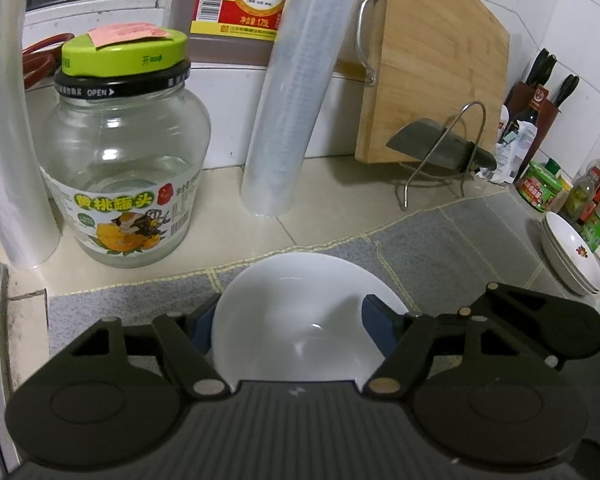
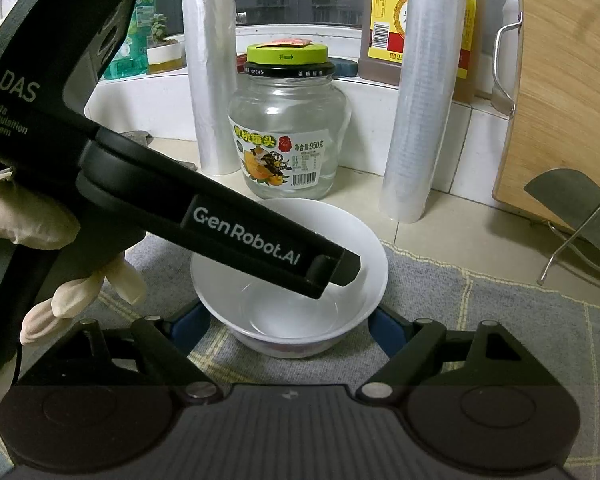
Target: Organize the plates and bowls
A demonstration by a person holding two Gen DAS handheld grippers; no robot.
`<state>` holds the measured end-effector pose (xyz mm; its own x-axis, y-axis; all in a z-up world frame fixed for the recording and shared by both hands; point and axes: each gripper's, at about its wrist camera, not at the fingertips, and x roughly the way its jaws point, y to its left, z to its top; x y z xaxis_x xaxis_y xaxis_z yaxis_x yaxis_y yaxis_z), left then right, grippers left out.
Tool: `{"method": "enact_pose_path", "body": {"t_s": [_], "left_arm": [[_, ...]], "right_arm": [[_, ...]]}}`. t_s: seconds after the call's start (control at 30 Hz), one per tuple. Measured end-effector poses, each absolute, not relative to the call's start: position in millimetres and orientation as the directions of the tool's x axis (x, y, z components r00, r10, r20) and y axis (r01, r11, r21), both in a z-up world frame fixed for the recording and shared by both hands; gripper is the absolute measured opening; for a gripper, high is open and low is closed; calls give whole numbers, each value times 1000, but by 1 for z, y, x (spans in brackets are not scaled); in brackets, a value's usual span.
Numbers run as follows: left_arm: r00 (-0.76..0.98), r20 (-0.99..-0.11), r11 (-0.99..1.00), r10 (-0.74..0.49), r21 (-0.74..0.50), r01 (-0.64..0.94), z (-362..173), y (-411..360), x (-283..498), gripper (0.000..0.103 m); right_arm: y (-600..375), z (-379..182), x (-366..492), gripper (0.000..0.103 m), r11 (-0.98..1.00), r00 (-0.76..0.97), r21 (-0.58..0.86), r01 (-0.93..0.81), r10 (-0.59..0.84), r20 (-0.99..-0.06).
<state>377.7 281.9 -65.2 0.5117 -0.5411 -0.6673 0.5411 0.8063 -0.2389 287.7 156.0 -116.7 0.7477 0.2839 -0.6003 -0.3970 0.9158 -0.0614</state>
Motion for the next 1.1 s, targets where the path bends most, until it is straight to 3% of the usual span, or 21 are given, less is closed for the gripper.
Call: {"method": "enact_pose_path", "body": {"t_s": [1.1], "left_arm": [[567, -629, 816, -531, -200, 542, -19, 260, 306, 73]], "right_arm": [[126, -76, 232, 89, 870, 722, -86, -486, 344, -599]]}}
